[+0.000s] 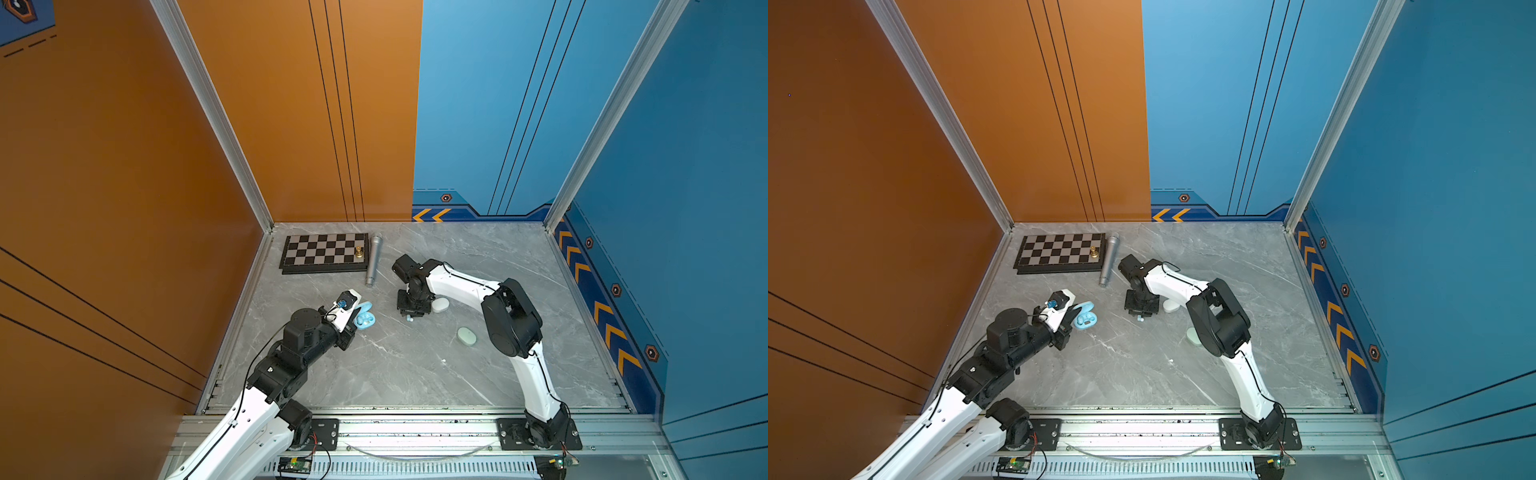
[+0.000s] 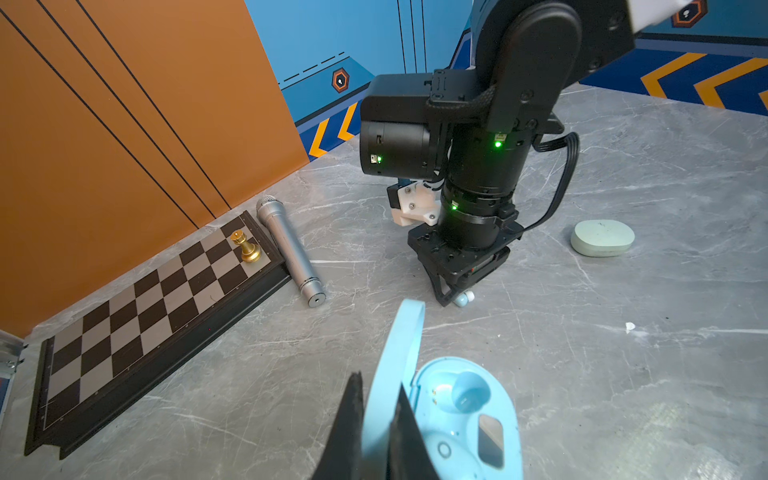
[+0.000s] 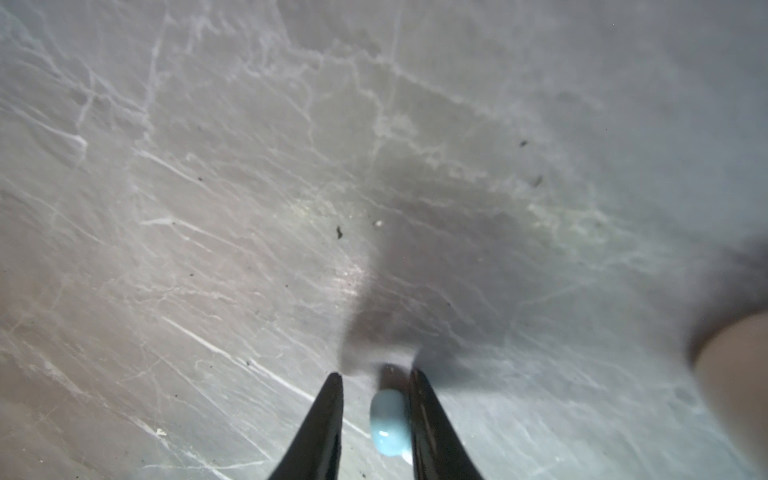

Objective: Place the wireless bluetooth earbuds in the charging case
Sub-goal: 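Close the right gripper on the pale blue earbud and lift it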

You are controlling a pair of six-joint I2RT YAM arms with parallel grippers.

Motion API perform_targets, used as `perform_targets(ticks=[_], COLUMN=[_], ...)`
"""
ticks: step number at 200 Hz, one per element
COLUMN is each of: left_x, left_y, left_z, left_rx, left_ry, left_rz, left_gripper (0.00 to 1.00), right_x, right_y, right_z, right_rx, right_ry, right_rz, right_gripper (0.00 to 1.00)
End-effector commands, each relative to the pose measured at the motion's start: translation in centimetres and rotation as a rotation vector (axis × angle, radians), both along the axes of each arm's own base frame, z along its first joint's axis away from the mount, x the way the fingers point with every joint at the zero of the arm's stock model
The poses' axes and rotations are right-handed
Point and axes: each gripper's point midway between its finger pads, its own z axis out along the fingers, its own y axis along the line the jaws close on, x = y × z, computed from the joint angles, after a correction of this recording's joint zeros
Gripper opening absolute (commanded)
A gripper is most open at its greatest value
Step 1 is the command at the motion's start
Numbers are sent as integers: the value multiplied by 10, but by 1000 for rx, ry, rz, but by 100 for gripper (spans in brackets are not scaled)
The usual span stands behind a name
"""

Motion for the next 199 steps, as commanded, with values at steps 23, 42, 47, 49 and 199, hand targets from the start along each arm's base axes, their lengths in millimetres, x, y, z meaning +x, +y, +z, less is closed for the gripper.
perform_targets(ticks=[23, 42, 47, 49, 199], left_x=[0, 0, 0, 0, 27], left_y=[6, 6, 6, 6, -26], left_z=[-4, -5, -5, -6, -5], left_rx=[11, 10, 11, 11, -80], left_ry=[3, 7, 7, 7, -5], left_rz=[24, 24, 24, 25, -39], left_gripper=[0, 0, 0, 0, 0], right_x=[-23, -26, -26, -27, -2], right_y=[-18, -20, -21, -21, -18], right_z=[-39, -42, -43, -44, 84], right_rx=[-143, -160, -163, -165, 152], right_ry=[67, 70, 72, 73, -87], right_rz=[70, 83, 83, 85, 198], right_gripper=[29, 25, 24, 23, 10])
